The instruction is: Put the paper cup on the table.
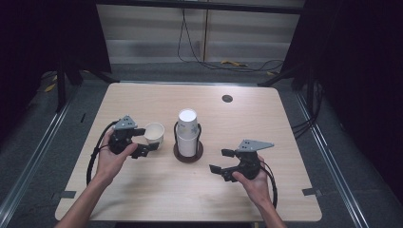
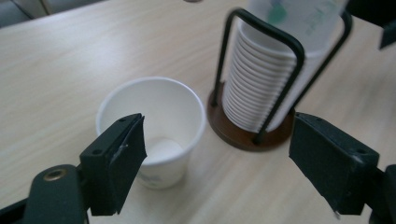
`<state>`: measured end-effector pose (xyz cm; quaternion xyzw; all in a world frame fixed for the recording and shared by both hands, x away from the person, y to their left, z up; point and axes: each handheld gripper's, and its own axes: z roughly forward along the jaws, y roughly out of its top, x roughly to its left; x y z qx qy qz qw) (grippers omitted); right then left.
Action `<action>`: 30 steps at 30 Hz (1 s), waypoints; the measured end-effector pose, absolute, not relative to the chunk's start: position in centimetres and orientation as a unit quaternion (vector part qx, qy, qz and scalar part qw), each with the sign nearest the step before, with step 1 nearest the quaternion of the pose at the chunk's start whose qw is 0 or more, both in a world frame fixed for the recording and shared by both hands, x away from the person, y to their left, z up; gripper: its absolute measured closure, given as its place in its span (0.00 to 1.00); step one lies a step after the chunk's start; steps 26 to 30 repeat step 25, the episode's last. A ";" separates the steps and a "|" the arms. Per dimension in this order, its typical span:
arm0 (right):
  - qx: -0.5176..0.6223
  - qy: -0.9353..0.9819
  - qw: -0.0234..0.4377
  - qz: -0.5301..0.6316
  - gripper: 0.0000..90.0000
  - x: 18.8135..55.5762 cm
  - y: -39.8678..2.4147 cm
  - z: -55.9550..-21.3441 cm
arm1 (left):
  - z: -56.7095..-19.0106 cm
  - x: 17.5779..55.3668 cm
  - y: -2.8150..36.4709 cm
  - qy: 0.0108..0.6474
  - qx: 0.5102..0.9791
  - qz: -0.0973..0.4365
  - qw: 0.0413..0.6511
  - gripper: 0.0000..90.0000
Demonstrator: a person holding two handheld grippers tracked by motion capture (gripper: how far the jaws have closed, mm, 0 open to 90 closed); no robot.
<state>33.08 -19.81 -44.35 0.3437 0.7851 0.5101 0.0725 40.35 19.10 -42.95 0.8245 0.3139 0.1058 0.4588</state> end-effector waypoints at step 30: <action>0.353 0.787 0.079 0.499 0.17 33.0 -19.6 -44.7 | -47.0 35.3 18.5 0.285 0.833 0.093 0.464 0.21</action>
